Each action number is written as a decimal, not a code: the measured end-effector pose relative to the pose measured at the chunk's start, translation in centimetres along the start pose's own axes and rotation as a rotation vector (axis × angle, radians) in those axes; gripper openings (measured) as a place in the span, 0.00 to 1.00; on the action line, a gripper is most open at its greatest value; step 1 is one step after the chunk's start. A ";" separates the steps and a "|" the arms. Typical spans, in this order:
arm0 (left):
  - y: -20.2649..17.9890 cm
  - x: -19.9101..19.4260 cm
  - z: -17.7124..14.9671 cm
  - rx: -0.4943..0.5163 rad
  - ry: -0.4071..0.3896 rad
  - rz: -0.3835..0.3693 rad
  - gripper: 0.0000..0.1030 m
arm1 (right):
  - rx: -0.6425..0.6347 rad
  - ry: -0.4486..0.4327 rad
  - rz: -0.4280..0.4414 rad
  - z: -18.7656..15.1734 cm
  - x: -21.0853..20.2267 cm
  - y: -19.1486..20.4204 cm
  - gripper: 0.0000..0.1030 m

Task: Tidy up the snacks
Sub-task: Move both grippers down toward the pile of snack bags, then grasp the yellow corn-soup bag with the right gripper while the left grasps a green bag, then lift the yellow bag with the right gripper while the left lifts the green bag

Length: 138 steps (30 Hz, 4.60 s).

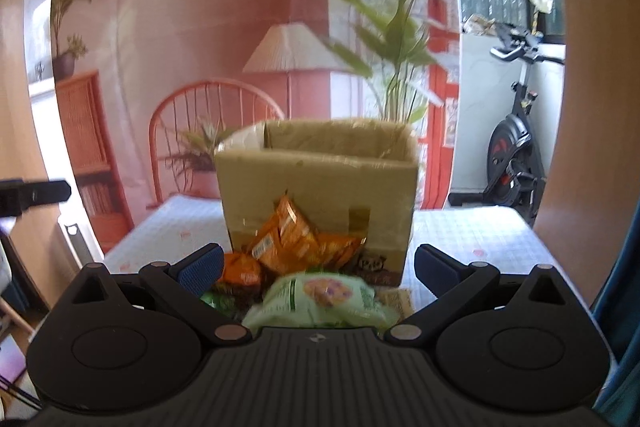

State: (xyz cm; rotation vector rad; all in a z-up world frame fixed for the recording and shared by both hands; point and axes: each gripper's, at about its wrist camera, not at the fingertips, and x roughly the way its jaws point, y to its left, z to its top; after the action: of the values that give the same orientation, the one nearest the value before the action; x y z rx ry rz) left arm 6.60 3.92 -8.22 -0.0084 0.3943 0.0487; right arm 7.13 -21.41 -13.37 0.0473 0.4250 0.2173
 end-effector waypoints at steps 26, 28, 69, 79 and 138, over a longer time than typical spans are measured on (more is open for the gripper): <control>1.9 10.8 -7.0 -0.006 0.193 -0.079 0.94 | 0.137 0.356 0.100 -9.8 14.1 -1.1 0.98; 1.8 11.4 -7.5 -0.005 0.202 -0.090 0.94 | 0.160 0.361 0.124 -10.2 14.3 -1.3 0.98; 1.8 19.8 -13.3 -0.031 0.320 -0.323 0.93 | 0.318 0.382 0.196 -11.1 16.1 -3.4 1.00; 1.5 19.1 -12.6 0.005 0.328 -0.285 0.90 | 0.288 0.359 0.189 -11.2 15.5 -3.1 0.96; 2.8 15.2 -10.2 -0.074 0.209 -0.290 0.90 | 0.310 0.332 0.156 -10.1 13.5 -3.3 0.83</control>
State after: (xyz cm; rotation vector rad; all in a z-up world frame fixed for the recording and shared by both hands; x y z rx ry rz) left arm 16.60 7.29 -23.46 -0.1448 0.5969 -0.2251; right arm 15.59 -21.64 -28.27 0.3527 0.7849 0.3128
